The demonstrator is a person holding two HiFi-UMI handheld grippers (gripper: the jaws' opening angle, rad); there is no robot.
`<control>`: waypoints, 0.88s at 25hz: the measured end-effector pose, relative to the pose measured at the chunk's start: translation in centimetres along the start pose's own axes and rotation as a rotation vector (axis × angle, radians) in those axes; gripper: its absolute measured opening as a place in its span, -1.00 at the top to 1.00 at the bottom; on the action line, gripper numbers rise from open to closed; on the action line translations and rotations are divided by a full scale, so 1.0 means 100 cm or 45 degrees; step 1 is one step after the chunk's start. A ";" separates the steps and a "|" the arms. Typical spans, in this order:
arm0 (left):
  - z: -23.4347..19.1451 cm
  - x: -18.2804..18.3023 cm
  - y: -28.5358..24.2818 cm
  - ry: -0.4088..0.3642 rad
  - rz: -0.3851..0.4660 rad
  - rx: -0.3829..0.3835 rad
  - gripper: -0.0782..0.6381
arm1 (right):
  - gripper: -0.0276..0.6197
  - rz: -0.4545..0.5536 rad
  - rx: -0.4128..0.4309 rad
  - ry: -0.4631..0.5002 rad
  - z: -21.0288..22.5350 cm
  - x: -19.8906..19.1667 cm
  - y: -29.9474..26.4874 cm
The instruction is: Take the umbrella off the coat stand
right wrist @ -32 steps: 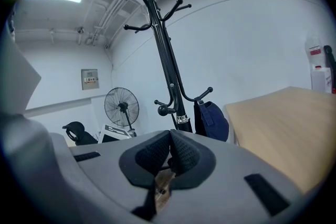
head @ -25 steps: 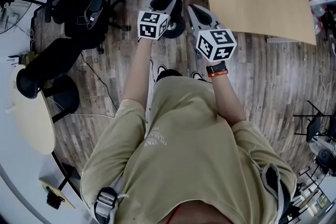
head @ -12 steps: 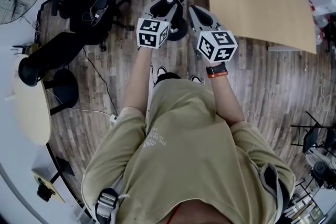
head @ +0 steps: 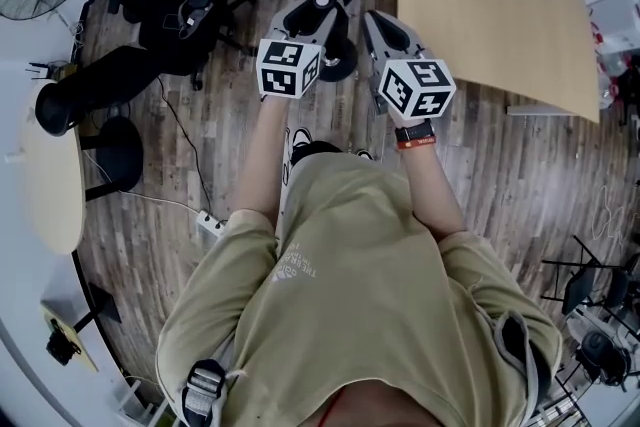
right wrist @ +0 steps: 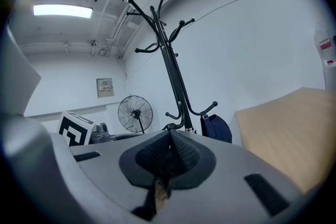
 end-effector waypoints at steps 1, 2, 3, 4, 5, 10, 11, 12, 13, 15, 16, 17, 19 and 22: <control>0.004 0.001 0.003 0.005 0.003 0.014 0.27 | 0.87 0.000 0.009 0.001 0.001 0.001 0.004; 0.008 0.001 0.005 0.009 0.007 0.030 0.27 | 0.87 0.003 0.019 0.002 0.002 0.001 0.007; 0.012 0.002 0.008 0.013 0.011 0.049 0.27 | 0.87 0.010 0.030 0.000 0.003 0.002 0.011; 0.017 0.003 0.010 0.017 0.015 0.069 0.27 | 0.87 0.022 0.044 -0.004 0.005 0.003 0.015; 0.021 0.003 0.013 0.022 0.018 0.090 0.27 | 0.87 0.038 0.058 -0.011 0.007 0.004 0.019; 0.038 0.009 0.032 0.065 0.038 0.188 0.27 | 0.87 0.054 0.087 0.009 0.012 0.008 0.034; 0.041 0.010 0.037 0.082 0.043 0.209 0.27 | 0.87 0.052 0.085 0.025 0.012 0.008 0.037; 0.044 0.011 0.042 0.100 0.049 0.233 0.27 | 0.87 0.049 0.081 0.043 0.013 0.007 0.041; 0.047 0.011 0.048 0.117 0.054 0.258 0.27 | 0.87 0.047 0.076 0.062 0.014 0.006 0.044; 0.054 0.010 0.058 0.142 0.071 0.316 0.27 | 0.87 0.045 0.063 0.096 0.015 0.002 0.051; 0.058 0.010 0.063 0.152 0.081 0.347 0.27 | 0.87 0.045 0.056 0.113 0.016 0.000 0.055; 0.061 0.010 0.069 0.160 0.091 0.378 0.27 | 0.87 0.046 0.048 0.131 0.016 -0.001 0.057; 0.066 0.009 0.078 0.168 0.111 0.433 0.27 | 0.87 0.047 0.026 0.168 0.016 -0.003 0.062; 0.074 0.011 0.091 0.155 0.148 0.504 0.27 | 0.87 0.056 -0.001 0.209 0.014 -0.002 0.068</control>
Point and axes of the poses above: the fingertips, and each gripper's own axes: y backward along the fingers, z to its right, x out of its top, the point moved 6 cm from there along y, backward along the fingers, and after that the axes turned 3 degrees about -z, right-handed, at the moved point
